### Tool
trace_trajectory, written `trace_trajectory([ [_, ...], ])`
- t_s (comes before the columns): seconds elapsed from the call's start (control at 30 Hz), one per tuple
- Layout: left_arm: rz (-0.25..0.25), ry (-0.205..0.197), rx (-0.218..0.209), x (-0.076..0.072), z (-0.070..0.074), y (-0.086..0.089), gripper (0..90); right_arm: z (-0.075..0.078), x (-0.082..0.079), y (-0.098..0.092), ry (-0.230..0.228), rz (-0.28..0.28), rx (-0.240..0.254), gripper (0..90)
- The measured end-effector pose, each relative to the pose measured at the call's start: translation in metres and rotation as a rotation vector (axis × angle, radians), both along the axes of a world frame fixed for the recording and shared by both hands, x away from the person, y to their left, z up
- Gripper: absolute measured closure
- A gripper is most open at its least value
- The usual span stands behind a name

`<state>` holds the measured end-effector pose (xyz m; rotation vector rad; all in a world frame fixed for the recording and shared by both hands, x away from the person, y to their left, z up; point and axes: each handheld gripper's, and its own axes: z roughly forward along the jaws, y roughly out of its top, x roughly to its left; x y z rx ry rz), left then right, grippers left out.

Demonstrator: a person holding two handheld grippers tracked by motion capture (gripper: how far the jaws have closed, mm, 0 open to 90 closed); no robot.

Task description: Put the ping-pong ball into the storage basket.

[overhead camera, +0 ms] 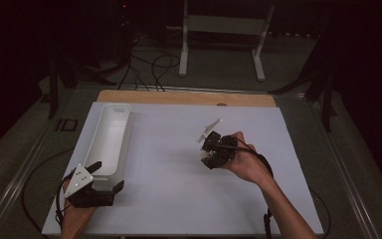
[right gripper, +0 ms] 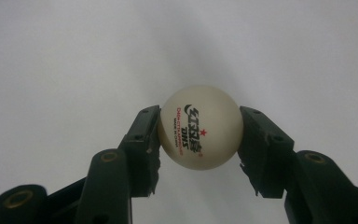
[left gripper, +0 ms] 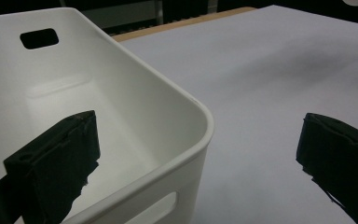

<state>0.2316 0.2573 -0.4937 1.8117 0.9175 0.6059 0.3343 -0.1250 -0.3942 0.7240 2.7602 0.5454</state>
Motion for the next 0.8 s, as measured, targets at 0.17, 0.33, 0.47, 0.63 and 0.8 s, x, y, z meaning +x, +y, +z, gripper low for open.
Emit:
trace_trajectory([
  [0.17, 0.000, 0.000, 0.000, 0.0000, 0.0000, 0.0000, 0.1, 0.0016, 0.0004, 0.0013, -0.002, 0.000, 0.001, 50.4],
  [0.33, 0.000, 0.000, 0.000, 0.0000, 0.0000, 0.0000, 0.1, 0.0030, 0.0010, 0.0028, -0.005, 0.003, 0.006, 50.4],
  [0.47, 0.000, 0.000, 0.001, 0.0000, 0.0000, 0.0000, 0.1, 0.0037, 0.0015, 0.0045, -0.006, 0.006, 0.008, 50.3],
  [0.63, 0.000, 0.000, 0.001, 0.0000, 0.0000, 0.0000, 0.1, 0.0051, 0.0022, 0.0066, -0.009, 0.011, 0.013, 50.4],
  [0.8, 0.000, 0.000, 0.001, 0.0001, 0.0000, 0.0001, 0.1, 0.0066, 0.0030, 0.0089, -0.010, 0.012, 0.018, 50.3],
])
